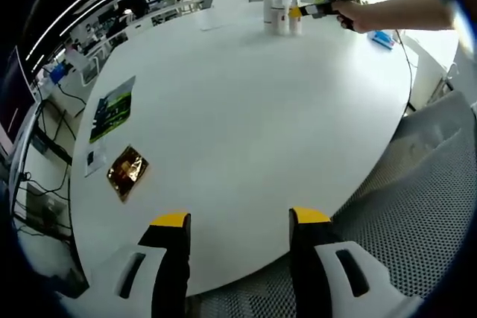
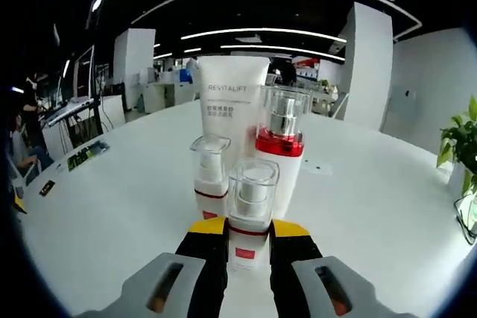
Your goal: Arrange the skincare products in the storage area until every visible bottle or jar stands upright without overlapping.
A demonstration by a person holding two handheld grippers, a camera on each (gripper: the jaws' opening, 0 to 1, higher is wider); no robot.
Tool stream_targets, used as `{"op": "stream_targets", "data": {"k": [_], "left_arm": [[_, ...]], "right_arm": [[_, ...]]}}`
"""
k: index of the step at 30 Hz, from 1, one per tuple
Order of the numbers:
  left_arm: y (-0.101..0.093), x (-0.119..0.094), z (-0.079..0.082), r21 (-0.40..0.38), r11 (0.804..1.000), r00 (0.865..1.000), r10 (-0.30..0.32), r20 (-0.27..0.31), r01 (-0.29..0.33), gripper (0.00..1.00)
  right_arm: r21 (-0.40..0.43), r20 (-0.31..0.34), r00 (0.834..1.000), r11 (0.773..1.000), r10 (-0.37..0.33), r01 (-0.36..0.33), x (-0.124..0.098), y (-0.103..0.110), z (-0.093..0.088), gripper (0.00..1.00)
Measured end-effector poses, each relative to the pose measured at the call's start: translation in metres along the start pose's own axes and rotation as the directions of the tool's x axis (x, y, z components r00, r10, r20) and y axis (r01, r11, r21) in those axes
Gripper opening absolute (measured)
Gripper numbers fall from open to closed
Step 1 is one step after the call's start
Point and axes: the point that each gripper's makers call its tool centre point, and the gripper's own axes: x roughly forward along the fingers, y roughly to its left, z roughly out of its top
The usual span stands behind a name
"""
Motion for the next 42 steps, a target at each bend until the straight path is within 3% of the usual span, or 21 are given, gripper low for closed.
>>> {"op": "stream_targets", "data": {"k": [4,42], "left_arm": [[0.001,-0.002,0.004,-0.003,1.0,1.0,0.002,0.022,-0.002,0.48],[0.003,0.0,-0.003,0.008,1.0,1.0,0.002,0.003,-0.002,0.45]], "right_arm": [[-0.005,0.013,1.0,1.0,-0.012,0.013,-0.001,0.0,0.001,0.17],[-0.028,-0.018,0.997,0.997,-0.071,0.071,0.011,-0.006,0.005,0.17]]}}
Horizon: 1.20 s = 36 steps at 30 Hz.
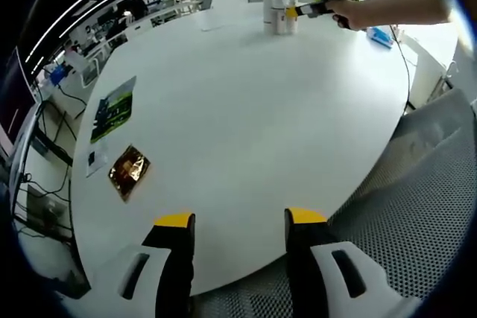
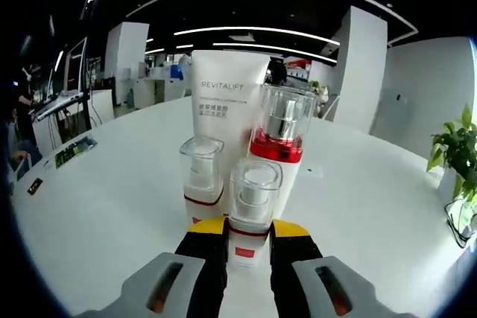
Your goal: Arrange the skincare products in the storage area until every visible bottle or jar stands upright without overlapping.
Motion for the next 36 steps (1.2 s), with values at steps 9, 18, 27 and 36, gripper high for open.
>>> {"op": "stream_targets", "data": {"k": [9,18,27,36], "left_arm": [[0.001,0.001,-0.002,-0.002,1.0,1.0,0.002,-0.012,-0.002,0.45],[0.002,0.001,-0.003,0.0,1.0,1.0,0.008,-0.017,-0.008,0.45],[0.003,0.0,-0.003,0.001,1.0,1.0,0.014,-0.022,-0.014,0.45],[0.003,-0.001,-0.002,0.007,1.0,1.0,0.018,-0.017,-0.018,0.45]], "right_arm": [[0.008,0.001,1.0,1.0,0.001,-0.001,0.001,0.0,0.001,0.17],[0.009,-0.001,1.0,1.0,-0.007,0.007,0.002,-0.003,0.001,0.17],[0.004,-0.028,1.0,1.0,0.002,-0.002,-0.004,-0.005,-0.003,0.18],[0.02,-0.034,0.999,1.0,0.024,-0.023,-0.012,-0.004,-0.005,0.23]]}}
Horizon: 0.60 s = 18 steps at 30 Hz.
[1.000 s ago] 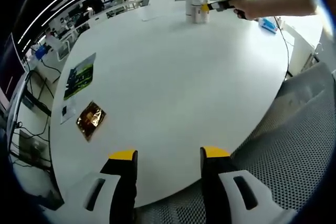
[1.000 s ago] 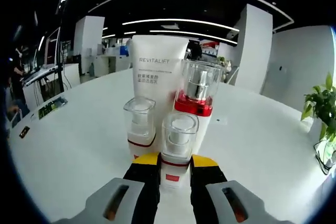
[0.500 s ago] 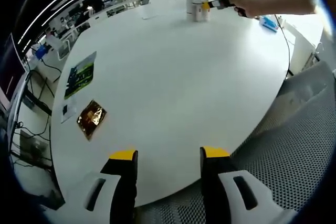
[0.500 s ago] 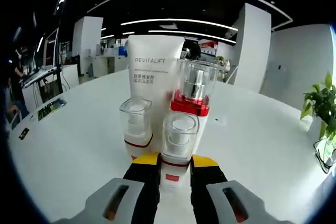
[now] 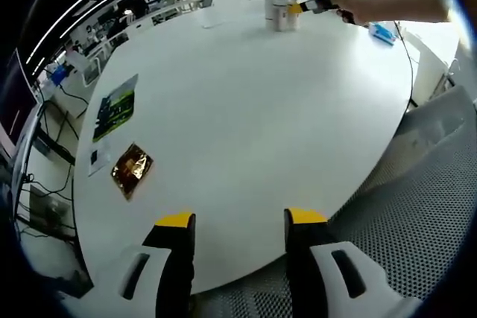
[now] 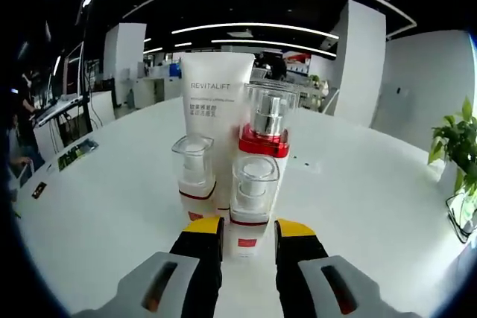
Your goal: Arrange the skincare products in the storage area until every visible bottle or jar stands upright without overlapping.
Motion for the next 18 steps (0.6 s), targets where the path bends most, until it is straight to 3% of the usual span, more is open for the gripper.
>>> {"op": "stream_targets", "data": {"k": [4,18], "left_arm": [[-0.0004,-0.0004,0.0005,0.002,1.0,1.0,0.001,0.0,-0.001,0.45],[-0.0005,-0.0005,0.0007,-0.002,1.0,1.0,0.001,-0.001,-0.001,0.44]], "right_arm": [[-0.004,-0.015,1.0,1.0,0.016,-0.016,-0.0002,0.0019,-0.0032,0.17],[0.045,-0.038,0.999,0.998,-0.033,0.034,0.0052,0.0008,-0.0017,0.16]]}}
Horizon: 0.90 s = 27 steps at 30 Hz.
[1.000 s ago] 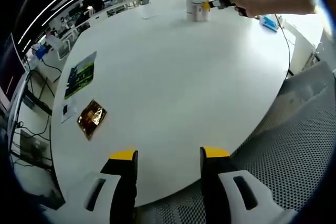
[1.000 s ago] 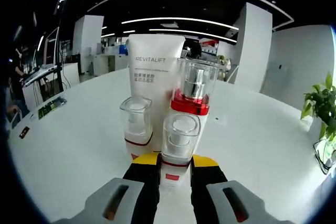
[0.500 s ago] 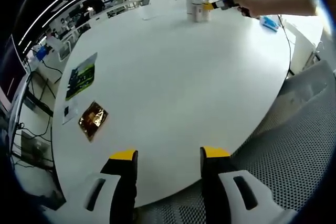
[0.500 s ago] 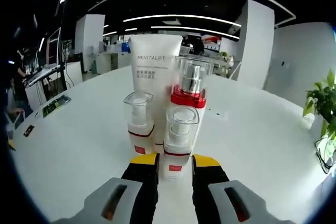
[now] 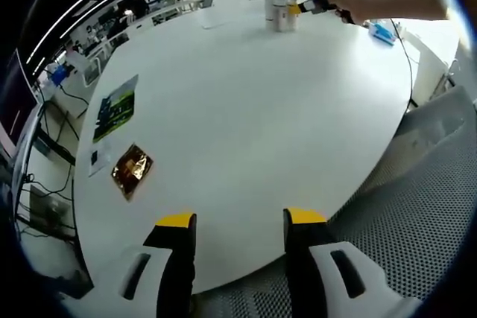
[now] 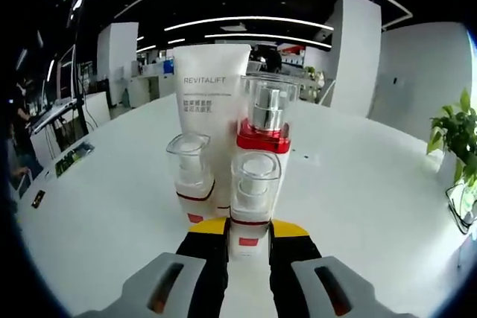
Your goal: Arrange the skincare products in the storage area until every visible bottle or jar stands upright without overlapping.
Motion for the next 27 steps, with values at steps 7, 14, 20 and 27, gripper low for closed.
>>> {"op": "stream_targets", "data": {"k": [7,14,20,27], "left_arm": [[-0.0005,0.0002,-0.0006,0.003,1.0,1.0,-0.002,-0.003,0.002,0.43],[-0.0005,0.0004,-0.0008,0.005,1.0,1.0,-0.002,-0.004,0.002,0.43],[-0.0005,0.0004,-0.0012,0.007,1.0,1.0,-0.001,-0.005,0.001,0.43],[0.0006,0.0004,-0.0023,0.006,1.0,1.0,0.004,-0.013,-0.004,0.42]], "right_arm": [[0.041,-0.009,1.0,0.999,-0.02,0.02,0.0016,-0.0007,-0.0002,0.16],[0.082,-0.018,0.999,0.995,-0.048,0.049,0.002,-0.0034,0.0001,0.16],[0.105,-0.026,0.998,0.993,-0.052,0.054,0.0023,-0.0035,0.0005,0.16],[0.123,-0.015,0.999,0.992,-0.038,0.04,-0.001,0.0013,0.0038,0.25]]}}
